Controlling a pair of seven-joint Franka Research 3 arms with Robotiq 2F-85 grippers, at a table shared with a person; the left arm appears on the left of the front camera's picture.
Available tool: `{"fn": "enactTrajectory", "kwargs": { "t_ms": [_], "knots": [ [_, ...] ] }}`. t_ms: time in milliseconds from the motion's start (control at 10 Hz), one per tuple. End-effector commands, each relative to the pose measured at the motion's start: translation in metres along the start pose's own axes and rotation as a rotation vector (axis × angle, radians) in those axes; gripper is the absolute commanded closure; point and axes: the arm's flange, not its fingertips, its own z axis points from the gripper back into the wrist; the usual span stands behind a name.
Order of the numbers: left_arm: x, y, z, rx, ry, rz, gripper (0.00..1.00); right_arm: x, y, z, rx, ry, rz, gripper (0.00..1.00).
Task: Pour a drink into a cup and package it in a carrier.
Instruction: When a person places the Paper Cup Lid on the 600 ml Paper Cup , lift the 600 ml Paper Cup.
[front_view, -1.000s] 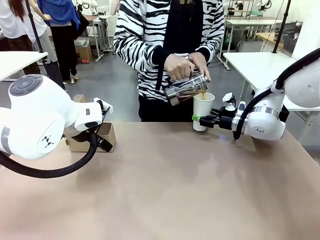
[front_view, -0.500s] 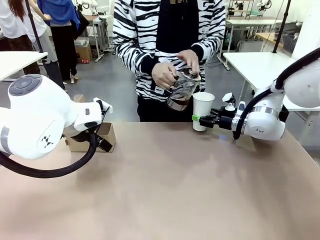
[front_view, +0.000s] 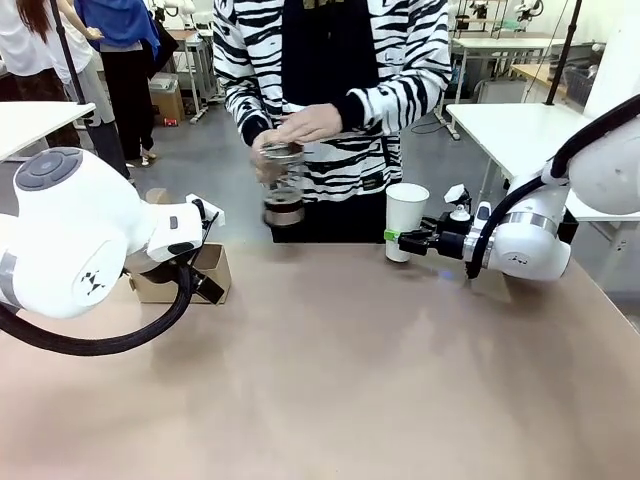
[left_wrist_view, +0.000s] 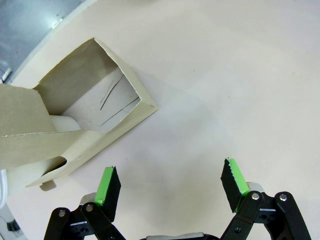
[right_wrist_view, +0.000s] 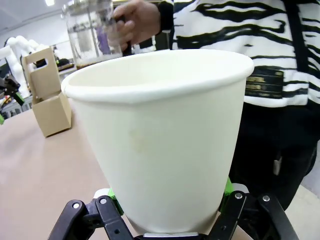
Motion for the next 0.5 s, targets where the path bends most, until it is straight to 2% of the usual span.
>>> {"fn": "enactTrajectory", "kwargs": {
  "t_ms": [0, 400],
  "knots": [
    [0.0000, 0.0002, 0.0005, -0.002, -0.002, 0.001, 0.00, 0.0034, 0.0008, -0.0011, -0.001, -0.002, 0.003, 0.19],
    [0.0000, 0.0002, 0.0005, -0.002, -0.002, 0.001, 0.00, 0.0034, 0.0008, -0.0011, -0.001, -0.002, 0.003, 0.19]
  ]
}}
